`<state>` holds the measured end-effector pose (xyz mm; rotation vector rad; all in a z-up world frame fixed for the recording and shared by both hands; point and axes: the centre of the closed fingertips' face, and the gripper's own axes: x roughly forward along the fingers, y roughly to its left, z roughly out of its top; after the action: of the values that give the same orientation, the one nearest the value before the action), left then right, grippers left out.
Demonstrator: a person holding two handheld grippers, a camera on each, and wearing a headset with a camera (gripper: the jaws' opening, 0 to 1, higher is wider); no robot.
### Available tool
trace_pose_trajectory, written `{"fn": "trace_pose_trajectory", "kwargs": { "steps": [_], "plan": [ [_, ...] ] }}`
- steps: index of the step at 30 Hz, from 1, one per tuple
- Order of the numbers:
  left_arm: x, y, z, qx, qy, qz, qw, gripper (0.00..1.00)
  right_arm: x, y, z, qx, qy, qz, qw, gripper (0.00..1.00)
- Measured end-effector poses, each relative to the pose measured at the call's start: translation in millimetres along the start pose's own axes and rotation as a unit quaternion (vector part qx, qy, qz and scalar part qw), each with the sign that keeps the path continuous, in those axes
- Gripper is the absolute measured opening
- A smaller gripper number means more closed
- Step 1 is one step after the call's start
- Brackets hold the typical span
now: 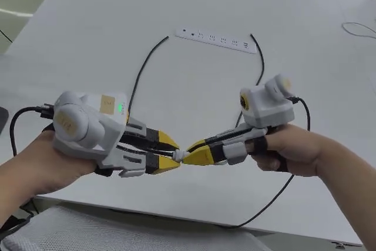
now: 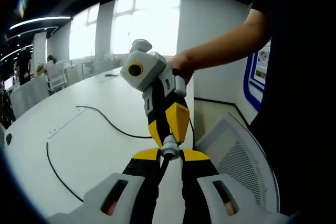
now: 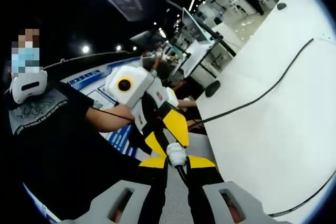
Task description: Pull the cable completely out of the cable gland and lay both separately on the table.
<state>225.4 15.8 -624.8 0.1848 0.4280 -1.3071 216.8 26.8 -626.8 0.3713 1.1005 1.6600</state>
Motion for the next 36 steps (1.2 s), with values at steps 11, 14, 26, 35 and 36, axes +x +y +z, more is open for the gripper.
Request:
{"fn": "trace_pose_trajectory", "kwargs": {
  "steps": [11,14,26,35,36],
  "plan": [
    [-1.4,-2.9,-4.9,-0.047,-0.008,-0.010,0.9988,0.14,3.8,-0.1,-3.8,-0.149,0.032,-0.065,0.9862,0.07],
    [-2.2,-0.9,-5.9,-0.058,-0.011,-0.011,0.9982,0.14,4.3,-1.8,-2.4,-0.198,0.036,-0.089,0.9755,0.07],
    [-8.2,-0.2,-7.2,-0.133,-0.030,-0.036,0.9900,0.15,10.3,-3.6,-2.2,-0.484,0.102,-0.236,0.8365,0.07],
    [-11.3,1.4,-11.4,-0.145,-0.031,-0.039,0.9882,0.15,14.5,-8.2,0.0,-0.481,0.095,-0.264,0.8308,0.08],
    [-11.5,1.4,-11.5,-0.142,-0.030,-0.039,0.9886,0.15,14.9,-8.3,1.5,-0.477,0.094,-0.266,0.8326,0.08]
  ]
}}
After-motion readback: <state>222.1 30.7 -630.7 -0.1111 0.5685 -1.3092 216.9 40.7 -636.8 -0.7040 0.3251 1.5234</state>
